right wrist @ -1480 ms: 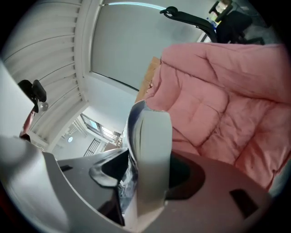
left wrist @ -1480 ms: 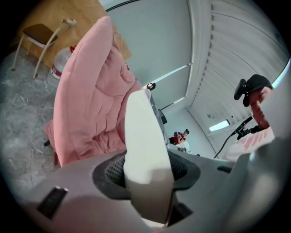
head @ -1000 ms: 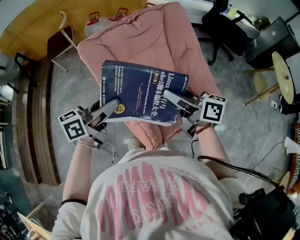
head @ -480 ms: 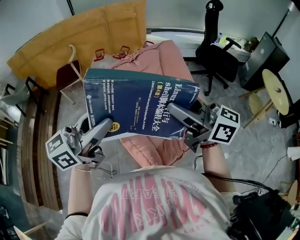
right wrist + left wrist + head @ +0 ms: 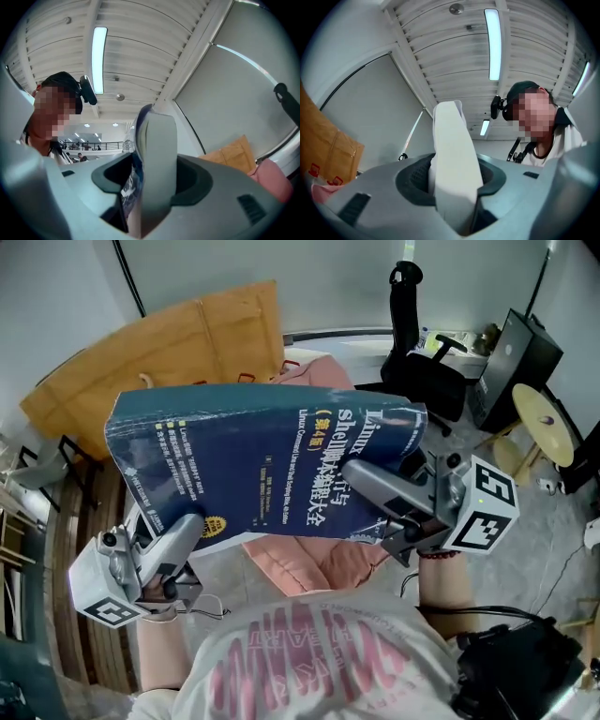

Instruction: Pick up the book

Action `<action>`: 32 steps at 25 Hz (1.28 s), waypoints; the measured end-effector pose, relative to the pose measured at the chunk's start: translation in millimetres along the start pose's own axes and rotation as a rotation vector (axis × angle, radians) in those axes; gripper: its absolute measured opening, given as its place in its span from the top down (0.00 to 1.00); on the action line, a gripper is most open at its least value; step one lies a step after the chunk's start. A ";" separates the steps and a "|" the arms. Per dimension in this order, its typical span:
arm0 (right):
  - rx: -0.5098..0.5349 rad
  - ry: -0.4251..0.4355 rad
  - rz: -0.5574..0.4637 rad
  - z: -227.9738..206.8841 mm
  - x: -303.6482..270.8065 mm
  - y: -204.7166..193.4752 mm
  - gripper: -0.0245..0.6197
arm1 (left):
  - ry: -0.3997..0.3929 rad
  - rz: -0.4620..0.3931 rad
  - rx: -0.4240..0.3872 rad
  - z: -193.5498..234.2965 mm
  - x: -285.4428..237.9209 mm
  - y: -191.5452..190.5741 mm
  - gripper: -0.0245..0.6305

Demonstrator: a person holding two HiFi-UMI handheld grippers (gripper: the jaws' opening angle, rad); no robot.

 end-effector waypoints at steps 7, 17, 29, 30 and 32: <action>0.047 0.043 -0.043 7.4 -2.1 7.9 0.56 | -0.060 -0.063 -0.022 -7.1 1.3 3.0 0.67; 0.150 0.095 -0.113 22.3 -6.1 24.5 0.56 | -0.119 -0.132 -0.090 -10.1 1.6 17.3 0.67; 0.138 0.093 -0.141 20.1 -6.1 22.3 0.56 | -0.154 -0.141 -0.081 -7.3 0.8 18.4 0.67; 0.140 0.094 -0.142 20.5 -6.5 22.6 0.56 | -0.154 -0.142 -0.082 -7.3 1.2 18.9 0.67; 0.143 0.097 -0.143 21.3 -7.1 23.3 0.56 | -0.155 -0.144 -0.084 -7.4 2.0 19.6 0.67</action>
Point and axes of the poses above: the fingertips, and each gripper's own axes: x backward along the fingers, z to its left, y out of its top, the point moved 2 cm from there along x, backward along the fingers, and after that the axes turned 4 degrees about -y, right-handed, at the moved point
